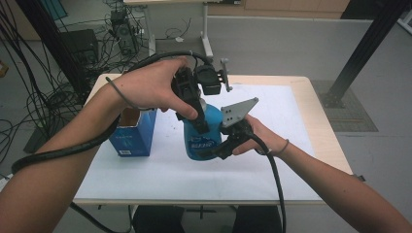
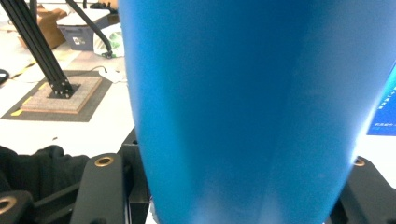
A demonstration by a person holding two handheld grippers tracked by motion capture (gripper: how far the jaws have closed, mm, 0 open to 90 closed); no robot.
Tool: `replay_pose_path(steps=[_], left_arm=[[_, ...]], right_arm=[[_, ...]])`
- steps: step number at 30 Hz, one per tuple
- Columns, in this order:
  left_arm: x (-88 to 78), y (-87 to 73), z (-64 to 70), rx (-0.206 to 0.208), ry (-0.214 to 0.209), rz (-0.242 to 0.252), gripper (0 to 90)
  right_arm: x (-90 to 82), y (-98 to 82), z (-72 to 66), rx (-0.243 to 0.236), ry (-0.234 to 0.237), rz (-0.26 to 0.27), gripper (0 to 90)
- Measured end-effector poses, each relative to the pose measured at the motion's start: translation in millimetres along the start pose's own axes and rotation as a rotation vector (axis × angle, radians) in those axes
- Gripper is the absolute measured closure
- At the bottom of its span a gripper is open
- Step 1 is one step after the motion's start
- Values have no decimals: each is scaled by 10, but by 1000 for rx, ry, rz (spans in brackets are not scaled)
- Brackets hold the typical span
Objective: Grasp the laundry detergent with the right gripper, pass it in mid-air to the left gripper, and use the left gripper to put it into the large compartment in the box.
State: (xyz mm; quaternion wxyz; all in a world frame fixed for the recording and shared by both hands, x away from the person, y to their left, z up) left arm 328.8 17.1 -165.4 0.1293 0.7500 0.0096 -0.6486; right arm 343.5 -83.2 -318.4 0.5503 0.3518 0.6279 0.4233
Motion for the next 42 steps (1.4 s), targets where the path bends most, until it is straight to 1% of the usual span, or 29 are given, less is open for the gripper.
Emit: replay_pose_path(steps=[1,3,5,9,14,16,18,20,22,23,24,25,26,28,29,31,32,34,35,36,37,38,39,42], left_arm=[[-2,2,-4,6,-2,-9,370],[5,9,0,2,-4,-15,370],[9,14,0,8,-3,-23,370],[17,23,-3,2,-6,-22,371],[3,38,-4,10,2,-27,371],[-1,45,4,3,5,-27,372],[-12,52,13,13,14,-33,372],[-16,57,21,12,19,-34,373],[-24,63,16,10,24,-40,374],[-30,61,14,7,26,-40,374],[-35,57,11,6,25,-44,374],[-37,53,11,-4,25,-40,374],[-44,48,8,3,26,-48,375],[-39,39,5,-4,25,-48,374],[-33,32,6,-13,21,-50,374],[-24,25,-2,-12,21,-54,374],[-14,21,-4,-24,16,-52,375],[-4,15,-13,-20,15,-54,374],[3,10,-14,-28,12,-59,374],[10,11,-15,-31,12,-55,374],[15,8,-19,-29,10,-64,374],[25,7,-20,-40,8,-65,374],[27,9,-22,-38,7,-66,374],[36,12,-30,-43,5,-69,374]], right_arm=[[2,-3,-1,1,1,2,400],[7,-9,-5,2,2,2,399],[10,-17,-6,2,3,6,399],[11,-27,-1,2,-3,10,399],[1,-23,1,-4,-9,12,396],[-3,-22,4,-4,-13,14,394],[-3,-23,4,1,-12,20,390],[3,-30,4,9,-16,36,376],[7,-34,7,16,-26,36,321],[9,-40,12,15,-24,32,306],[10,-51,25,18,-39,31,251],[9,-60,33,27,-41,31,223],[5,-72,37,32,-39,30,203],[0,-85,41,48,-46,43,156],[-3,-89,42,45,-49,49,142],[-1,-94,34,50,-57,64,101],[1,-99,32,52,-60,67,86],[2,-105,30,52,-64,69,71],[2,-105,28,51,-67,69,59],[2,-103,23,58,-66,74,54],[-2,-104,25,62,-67,79,47],[-6,-106,26,65,-69,80,35],[-8,-109,28,68,-69,79,31],[-28,-118,23,61,-66,82,19]])
Point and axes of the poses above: each handheld gripper's, and its own axes: x roughly forward along the jaws, y roughly out of its top, z roughly to its right, the point moved 3 cm from there along x, roughly forward along the jaws, and after that the axes turned 5 degrees about y, right-handed, at the moved point
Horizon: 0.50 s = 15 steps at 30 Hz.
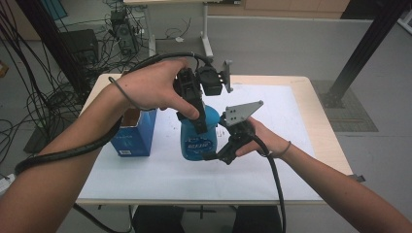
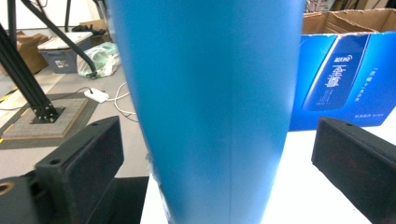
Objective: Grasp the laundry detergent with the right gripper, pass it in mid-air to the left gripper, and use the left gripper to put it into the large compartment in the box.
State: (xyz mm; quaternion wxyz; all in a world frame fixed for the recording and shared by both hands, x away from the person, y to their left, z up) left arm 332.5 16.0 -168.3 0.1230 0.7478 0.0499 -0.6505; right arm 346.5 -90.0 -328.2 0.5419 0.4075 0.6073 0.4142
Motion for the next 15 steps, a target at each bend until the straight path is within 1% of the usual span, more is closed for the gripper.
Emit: replay_pose_path(steps=[4,5,6,8,9,11,13,15], left_arm=[[12,4,-12,-17,-5,-1,375],[15,6,-13,-18,-2,4,374],[12,4,-19,-14,-1,-5,374],[22,3,-20,-17,-2,-2,374],[29,0,-24,-15,-5,-8,374],[38,0,-27,-24,-7,-4,374],[45,-2,-40,-21,-8,-13,374],[56,-4,-38,-33,-8,-18,374]], right_arm=[[-35,-8,-9,7,1,-8,17],[-52,-14,-9,10,3,-6,17],[-63,-17,-10,12,4,-9,17],[-93,-24,-17,26,6,-9,17],[-108,-29,-19,23,8,-11,16],[-140,-42,-15,20,3,-17,15],[-170,-61,-10,20,-2,-30,14],[-213,-82,-10,23,-4,-47,15]])
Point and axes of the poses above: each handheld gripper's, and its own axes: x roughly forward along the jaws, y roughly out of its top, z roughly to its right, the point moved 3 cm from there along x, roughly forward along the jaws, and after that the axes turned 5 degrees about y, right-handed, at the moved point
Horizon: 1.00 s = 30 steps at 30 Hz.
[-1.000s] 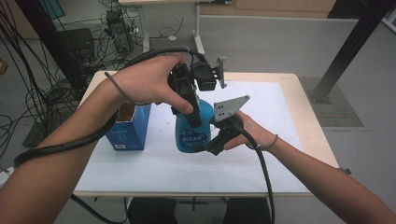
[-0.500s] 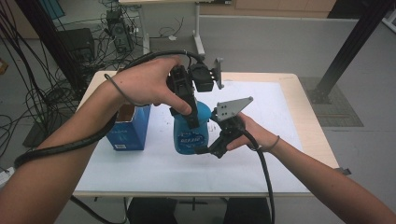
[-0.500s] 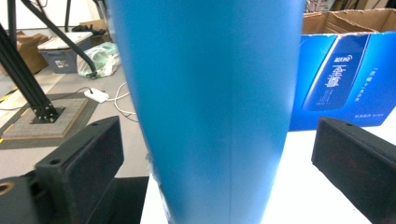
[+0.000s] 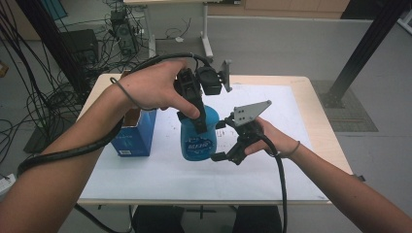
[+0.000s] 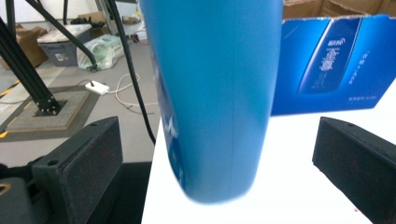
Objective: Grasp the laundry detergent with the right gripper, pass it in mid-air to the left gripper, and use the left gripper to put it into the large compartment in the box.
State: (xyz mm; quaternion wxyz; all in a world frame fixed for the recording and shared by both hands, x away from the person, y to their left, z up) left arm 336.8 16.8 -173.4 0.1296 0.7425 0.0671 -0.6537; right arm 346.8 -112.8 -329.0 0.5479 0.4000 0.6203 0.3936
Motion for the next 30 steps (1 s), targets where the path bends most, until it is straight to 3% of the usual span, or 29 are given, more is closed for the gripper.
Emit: replay_pose_path(steps=[5,12,18,23,30], left_arm=[[7,-10,-25,-16,-1,1,374],[-8,-49,-56,-34,-12,-1,374],[-30,-84,-81,-54,-2,3,374],[-40,-117,-95,-65,-2,-6,374],[-59,-162,-113,-92,2,-9,374]], right_arm=[[-105,-62,6,13,-17,-55,16],[-309,-187,61,49,-60,-186,27],[-520,-304,111,85,-98,-345,38],[-643,-396,140,126,-121,-437,52],[-813,-555,133,181,-146,-628,100]])
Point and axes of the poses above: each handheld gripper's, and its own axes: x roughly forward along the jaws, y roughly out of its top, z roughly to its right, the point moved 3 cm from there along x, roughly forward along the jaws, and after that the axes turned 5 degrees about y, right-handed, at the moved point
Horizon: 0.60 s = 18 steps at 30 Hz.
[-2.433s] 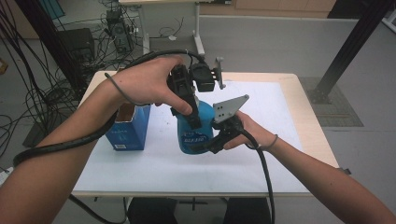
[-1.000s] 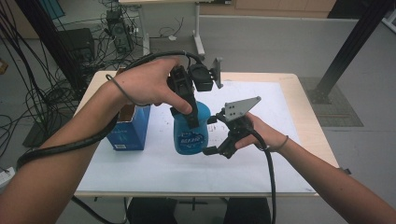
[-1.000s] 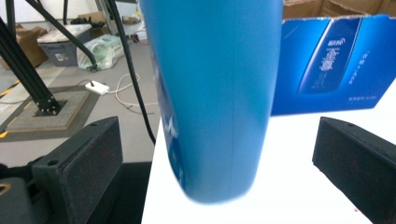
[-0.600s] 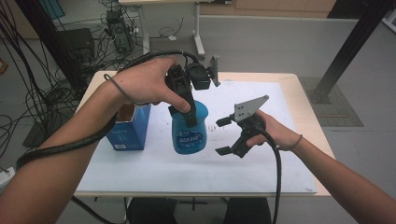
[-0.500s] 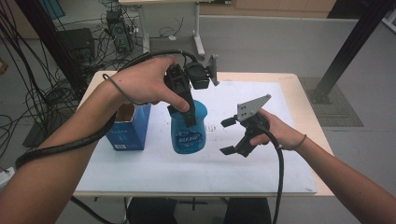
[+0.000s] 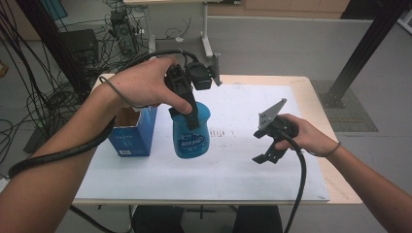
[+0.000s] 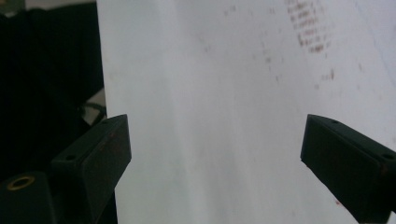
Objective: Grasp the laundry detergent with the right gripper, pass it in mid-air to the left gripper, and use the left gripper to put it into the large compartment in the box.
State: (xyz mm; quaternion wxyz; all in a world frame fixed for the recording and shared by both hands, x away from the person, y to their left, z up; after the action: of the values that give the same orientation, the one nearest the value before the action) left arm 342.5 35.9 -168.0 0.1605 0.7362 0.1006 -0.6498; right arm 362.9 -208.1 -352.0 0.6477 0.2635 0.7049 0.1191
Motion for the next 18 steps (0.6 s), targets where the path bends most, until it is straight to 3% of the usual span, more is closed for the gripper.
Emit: replay_pose_path(steps=[7,13,18], left_arm=[[-32,-28,-3,-35,22,-17,374],[-70,-13,-12,-87,39,-23,374],[-118,32,-59,-162,49,-7,374]], right_arm=[[40,-243,28,66,-27,-185,88],[99,-385,23,135,-49,-246,62],[132,-489,67,175,-89,-267,68]])
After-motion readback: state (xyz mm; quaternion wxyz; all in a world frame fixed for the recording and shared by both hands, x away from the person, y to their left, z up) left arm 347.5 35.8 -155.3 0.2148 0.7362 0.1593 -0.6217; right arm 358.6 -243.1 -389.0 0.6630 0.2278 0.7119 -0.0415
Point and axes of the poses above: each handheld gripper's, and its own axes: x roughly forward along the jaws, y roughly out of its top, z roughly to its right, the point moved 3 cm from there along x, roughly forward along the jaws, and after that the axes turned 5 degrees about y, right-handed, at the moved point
